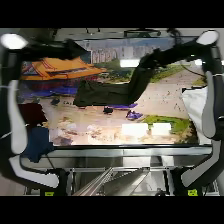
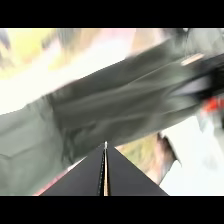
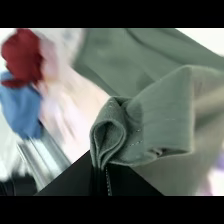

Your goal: Fold the shirts.

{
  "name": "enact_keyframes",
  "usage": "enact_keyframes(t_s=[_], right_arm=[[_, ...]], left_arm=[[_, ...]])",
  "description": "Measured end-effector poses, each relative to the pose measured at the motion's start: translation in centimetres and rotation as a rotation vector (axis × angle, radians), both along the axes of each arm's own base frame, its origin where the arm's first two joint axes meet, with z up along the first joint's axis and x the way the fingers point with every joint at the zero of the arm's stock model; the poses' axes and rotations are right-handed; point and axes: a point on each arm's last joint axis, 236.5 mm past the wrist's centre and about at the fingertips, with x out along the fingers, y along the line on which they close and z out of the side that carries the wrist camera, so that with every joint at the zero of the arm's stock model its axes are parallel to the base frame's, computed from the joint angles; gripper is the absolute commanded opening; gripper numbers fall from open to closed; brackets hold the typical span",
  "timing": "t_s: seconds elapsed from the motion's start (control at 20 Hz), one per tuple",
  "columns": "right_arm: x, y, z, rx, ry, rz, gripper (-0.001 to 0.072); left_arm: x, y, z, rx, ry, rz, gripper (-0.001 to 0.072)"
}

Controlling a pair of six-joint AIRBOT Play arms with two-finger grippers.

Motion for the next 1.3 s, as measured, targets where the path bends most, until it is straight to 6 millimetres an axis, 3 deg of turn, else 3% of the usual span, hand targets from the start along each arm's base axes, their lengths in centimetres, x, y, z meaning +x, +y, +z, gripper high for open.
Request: enact_keyframes(t_s=[0.1, 0.2, 0.25, 0.3, 0.35, 0.45, 0.55, 0.7, 0.8, 0.9, 1.0, 1.1, 1.2, 1.3], right_arm=[[1.2, 7.1, -0.5, 0.052, -0.059, -0.021, 0.0022], [2.0, 15.1, -2.2, 0.100, -0.121, -0.056, 0.0027], [2.1, 19.1, -3.8, 0.115, -0.154, -0.082, 0.0073], [2.0, 22.8, -5.9, 0.123, -0.173, -0.113, 0.0356], [1.5, 25.7, -8.1, 0.124, -0.186, -0.136, 0.0532], [0.1, 30.0, -11.6, 0.123, -0.196, -0.168, 0.0497], [-0.4, 31.2, -13.3, 0.103, -0.220, -0.172, 0.0496], [1.0, 28.3, -12.0, 0.065, -0.243, -0.138, 0.0496], [2.7, 23.6, -10.6, 0.021, -0.220, -0.119, 0.0499], [4.1, 17.2, -10.2, -0.056, -0.148, -0.124, 0.0514], [4.8, 10.6, -11.8, -0.147, -0.025, -0.151, 0.0650], [4.2, 5.5, -14.6, -0.222, 0.121, -0.170, 0.0650], [3.2, 2.6, -17.6, -0.268, 0.241, -0.176, 0.0650], [2.6, 1.1, -20.3, -0.297, 0.324, -0.178, 0.0650]], left_arm=[[-2.0, 5.1, 5.4, -0.025, -0.108, 0.077, 0.0026], [-4.2, 8.8, 9.0, -0.021, -0.192, 0.141, 0.0026], [-5.1, 10.2, 10.2, -0.012, -0.224, 0.165, 0.0026], [-5.9, 11.1, 10.8, -0.001, -0.243, 0.177, 0.0026], [-6.5, 11.9, 11.2, 0.012, -0.257, 0.184, 0.0027], [-7.3, 12.8, 11.2, 0.028, -0.259, 0.186, 0.0026], [-7.5, 13.3, 10.7, 0.035, -0.245, 0.176, 0.0026], [-7.4, 13.5, 9.6, 0.032, -0.213, 0.153, 0.0026], [-7.0, 13.5, 8.7, 0.028, -0.188, 0.135, 0.0025], [-6.5, 13.1, 7.8, 0.021, -0.162, 0.113, 0.0025], [-6.1, 12.3, 6.9, 0.012, -0.139, 0.085, 0.0025], [-5.7, 11.4, 6.1, 0.003, -0.118, 0.055, 0.0024], [-5.3, 10.3, 5.2, -0.005, -0.096, 0.023, 0.0024], [-4.9, 9.3, 4.4, -0.013, -0.075, -0.004, 0.0024]])
